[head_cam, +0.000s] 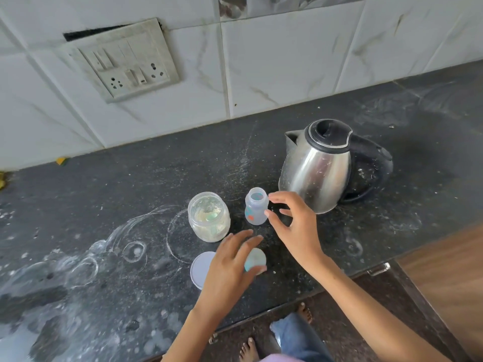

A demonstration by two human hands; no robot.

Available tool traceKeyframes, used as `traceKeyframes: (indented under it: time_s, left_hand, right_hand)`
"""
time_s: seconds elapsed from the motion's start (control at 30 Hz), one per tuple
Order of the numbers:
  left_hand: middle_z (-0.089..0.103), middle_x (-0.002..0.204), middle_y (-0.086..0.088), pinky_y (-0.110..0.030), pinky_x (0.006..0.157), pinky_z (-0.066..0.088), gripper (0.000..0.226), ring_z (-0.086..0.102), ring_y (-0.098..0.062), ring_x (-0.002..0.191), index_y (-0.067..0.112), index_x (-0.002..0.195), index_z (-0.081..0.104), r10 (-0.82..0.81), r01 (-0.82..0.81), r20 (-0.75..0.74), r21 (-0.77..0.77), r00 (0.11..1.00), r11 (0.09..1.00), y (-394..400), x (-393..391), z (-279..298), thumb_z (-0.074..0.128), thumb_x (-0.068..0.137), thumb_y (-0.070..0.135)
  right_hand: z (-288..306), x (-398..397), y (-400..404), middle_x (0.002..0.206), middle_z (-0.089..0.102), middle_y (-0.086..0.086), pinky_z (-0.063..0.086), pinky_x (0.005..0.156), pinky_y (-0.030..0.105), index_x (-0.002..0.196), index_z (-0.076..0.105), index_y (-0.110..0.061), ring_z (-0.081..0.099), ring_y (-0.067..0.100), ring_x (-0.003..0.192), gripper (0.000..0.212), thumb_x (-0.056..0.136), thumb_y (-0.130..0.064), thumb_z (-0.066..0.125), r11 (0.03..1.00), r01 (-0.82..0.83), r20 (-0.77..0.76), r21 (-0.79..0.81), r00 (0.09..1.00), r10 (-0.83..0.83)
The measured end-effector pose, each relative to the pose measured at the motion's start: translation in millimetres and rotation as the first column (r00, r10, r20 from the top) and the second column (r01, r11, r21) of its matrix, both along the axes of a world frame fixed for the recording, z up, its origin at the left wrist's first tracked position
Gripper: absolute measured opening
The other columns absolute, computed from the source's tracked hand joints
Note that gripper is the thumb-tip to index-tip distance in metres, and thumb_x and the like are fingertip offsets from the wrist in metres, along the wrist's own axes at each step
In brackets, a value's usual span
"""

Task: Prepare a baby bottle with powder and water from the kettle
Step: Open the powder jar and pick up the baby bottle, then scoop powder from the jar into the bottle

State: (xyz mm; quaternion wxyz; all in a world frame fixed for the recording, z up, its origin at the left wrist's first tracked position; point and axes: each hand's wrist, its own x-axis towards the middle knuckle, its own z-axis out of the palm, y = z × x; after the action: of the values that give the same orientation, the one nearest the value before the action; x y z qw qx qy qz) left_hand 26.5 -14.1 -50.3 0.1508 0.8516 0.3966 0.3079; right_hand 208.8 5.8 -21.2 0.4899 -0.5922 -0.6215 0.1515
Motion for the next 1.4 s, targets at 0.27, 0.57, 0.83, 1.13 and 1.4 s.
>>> traceKeyframes:
  time_s: [0.27,0.57,0.83,1.13,1.4]
  left_hand:
    - [0.036,0.149,0.002,-0.044,0.114,0.027,0.104,0.029,-0.004,0.133,0.016,0.141,0.032,0.519,-0.472,0.195,-0.242,0.832,0.848,45.3,-50.0,17.8,0.084,0.058,0.050]
    - [0.053,0.105,0.033,-0.048,0.107,0.037,0.081,0.048,0.015,0.103,0.037,0.118,0.048,0.407,-0.313,0.173,-0.400,0.897,0.861,72.8,-49.7,12.1,0.089,0.049,0.040]
    - [0.046,0.142,0.016,-0.026,0.121,0.000,0.088,0.045,0.000,0.129,0.023,0.133,0.043,0.243,-0.209,0.136,-0.222,0.960,0.952,53.8,-37.1,-1.0,0.088,0.057,0.033]
    - [0.045,0.143,0.015,-0.024,0.119,-0.007,0.092,0.042,-0.001,0.131,0.024,0.136,0.041,0.219,-0.197,0.101,-0.195,0.970,0.961,52.4,-34.4,0.8,0.086,0.057,0.033]
    - [0.048,0.140,0.018,-0.023,0.119,-0.004,0.091,0.045,0.000,0.128,0.022,0.135,0.043,0.248,-0.216,0.123,-0.230,0.961,0.949,54.7,-34.6,0.0,0.087,0.057,0.036]
  right_hand:
    - [40.4,-34.4,49.7,0.106,0.070,0.003,0.059,0.078,0.026,0.101,0.071,-0.007,0.067,0.009,0.093,0.015,0.086,-0.008,0.071,0.957,-0.286,0.074,0.041,0.956,0.283]
    - [56.7,-64.6,72.6,0.118,0.071,0.002,0.052,0.093,0.039,0.122,0.068,-0.024,0.066,0.021,0.105,0.028,0.095,-0.023,0.061,0.790,-0.404,0.495,-0.461,0.622,0.607]
    - [64.2,-65.1,67.1,0.087,0.065,0.004,0.038,0.062,0.022,0.123,0.066,-0.013,0.061,0.021,0.079,0.035,0.091,-0.002,0.060,0.690,-0.378,0.613,-0.617,0.318,0.723]
    - [55.3,-63.2,63.4,0.093,0.064,0.015,0.032,0.053,0.025,0.112,0.064,-0.003,0.048,0.021,0.071,0.024,0.089,0.002,0.057,0.476,-0.282,0.442,-0.833,0.178,0.879]
    - [60.2,-46.5,68.9,0.110,0.069,0.009,0.053,0.082,0.034,0.110,0.070,-0.008,0.065,0.021,0.098,0.026,0.087,0.001,0.060,0.556,-0.402,0.411,-0.728,0.394,0.822]
